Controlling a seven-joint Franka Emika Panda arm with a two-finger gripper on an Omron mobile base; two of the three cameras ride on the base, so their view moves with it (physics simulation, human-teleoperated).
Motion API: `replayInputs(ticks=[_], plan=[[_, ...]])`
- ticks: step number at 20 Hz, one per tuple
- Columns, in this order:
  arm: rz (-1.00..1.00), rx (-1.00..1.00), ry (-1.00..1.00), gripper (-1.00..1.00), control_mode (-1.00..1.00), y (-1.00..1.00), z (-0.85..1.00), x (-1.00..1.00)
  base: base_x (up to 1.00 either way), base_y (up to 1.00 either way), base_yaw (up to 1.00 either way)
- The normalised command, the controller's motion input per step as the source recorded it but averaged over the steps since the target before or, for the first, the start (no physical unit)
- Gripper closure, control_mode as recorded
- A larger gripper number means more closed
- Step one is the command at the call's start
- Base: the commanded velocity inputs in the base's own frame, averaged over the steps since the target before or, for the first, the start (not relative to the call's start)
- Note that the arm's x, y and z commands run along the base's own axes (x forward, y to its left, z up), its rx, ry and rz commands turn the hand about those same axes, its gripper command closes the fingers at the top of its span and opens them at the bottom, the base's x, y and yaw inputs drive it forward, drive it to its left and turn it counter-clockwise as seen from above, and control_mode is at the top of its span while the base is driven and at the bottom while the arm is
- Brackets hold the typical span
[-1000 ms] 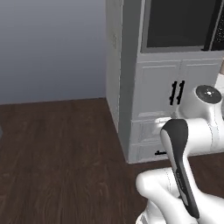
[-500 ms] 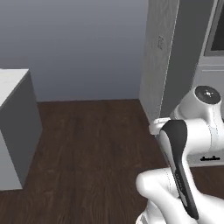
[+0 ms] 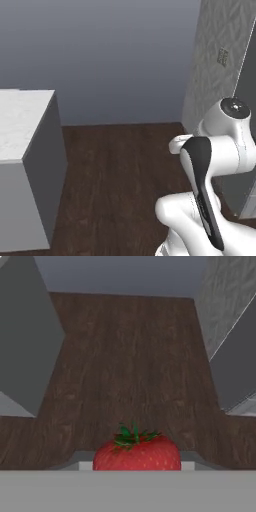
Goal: Take the strawberry from the fridge and place it on top of the pancake, located on the dining counter.
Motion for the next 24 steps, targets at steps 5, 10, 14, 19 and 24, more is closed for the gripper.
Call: replayInputs(ticks=[5, 10, 14, 19, 24], plan=[[0.0, 0.0, 0.0, 1.0, 1.0, 0.0, 0.0, 0.0, 1.0, 0.23, 0.0], [0.0, 0.0, 0.0, 1.0, 1.0, 0.0, 0.0, 0.0, 1.0, 0.06, 0.0], [0.0, 0.0, 0.0, 1.0, 1.0, 0.0, 0.0, 0.0, 1.0, 0.2, 0.0], [0.0, 0.0, 0.0, 1.0, 1.0, 0.0, 0.0, 0.0, 1.0, 0.38, 0.0], [0.0, 0.0, 0.0, 1.0, 1.0, 0.0, 0.0, 0.0, 1.0, 0.19, 0.15]])
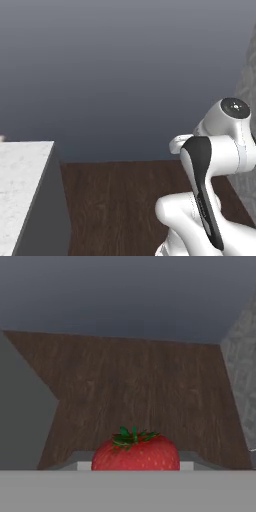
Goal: Take the strawberry from the fridge and place it on top of the pancake, located on the dining counter.
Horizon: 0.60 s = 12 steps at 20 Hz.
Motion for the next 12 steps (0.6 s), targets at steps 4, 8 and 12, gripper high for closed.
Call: replayInputs(ticks=[4, 8, 12], plan=[[0.0, 0.0, 0.0, 1.0, 1.0, 0.0, 0.0, 0.0, 1.0, 0.04, 0.32], [0.0, 0.0, 0.0, 1.0, 1.0, 0.0, 0.0, 0.0, 1.0, 0.14, 0.41], [0.0, 0.0, 0.0, 1.0, 1.0, 0.0, 0.0, 0.0, 1.0, 0.01, 0.51]])
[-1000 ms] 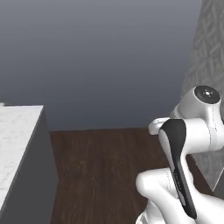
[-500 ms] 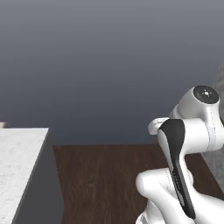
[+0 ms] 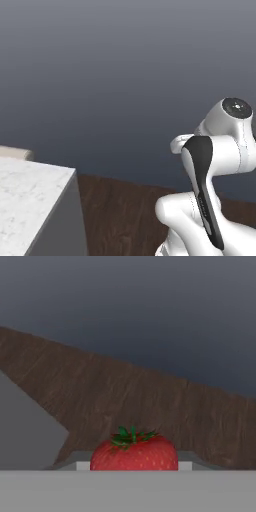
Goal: Take the strawberry from the fridge and place it on top of the pancake, located on the dining counter.
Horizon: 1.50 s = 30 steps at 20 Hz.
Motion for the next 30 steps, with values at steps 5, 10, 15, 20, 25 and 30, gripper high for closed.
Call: replayInputs(ticks=[5, 10, 15, 20, 25, 30], plan=[[0.0, 0.0, 0.0, 1.0, 1.0, 0.0, 0.0, 0.0, 1.0, -0.24, 0.69], [0.0, 0.0, 0.0, 1.0, 1.0, 0.0, 0.0, 0.0, 1.0, -0.48, 0.74], [0.0, 0.0, 0.0, 1.0, 1.0, 0.0, 0.0, 0.0, 1.0, -0.6, 0.71], [0.0, 0.0, 0.0, 1.0, 1.0, 0.0, 0.0, 0.0, 1.0, -0.69, 0.6], [0.0, 0.0, 0.0, 1.0, 1.0, 0.0, 0.0, 0.0, 1.0, -0.46, 0.5], [0.0, 0.0, 0.0, 1.0, 1.0, 0.0, 0.0, 0.0, 1.0, -0.49, 0.46]])
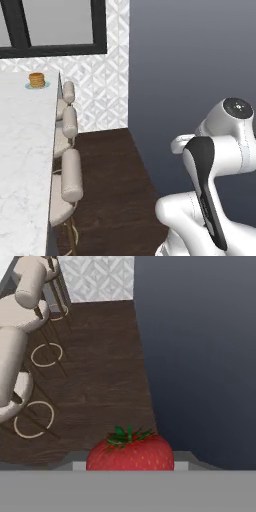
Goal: Take the strawberry from the fridge and place it on top of the pancake, located on the dining counter.
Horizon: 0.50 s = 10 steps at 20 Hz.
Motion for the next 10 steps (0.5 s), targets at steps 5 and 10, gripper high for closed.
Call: replayInputs(ticks=[5, 10], plan=[[0.0, 0.0, 0.0, 1.0, 1.0, 0.0, 0.0, 0.0, 1.0, -0.67, 0.36], [0.0, 0.0, 0.0, 1.0, 1.0, 0.0, 0.0, 0.0, 1.0, -0.67, 0.3]])
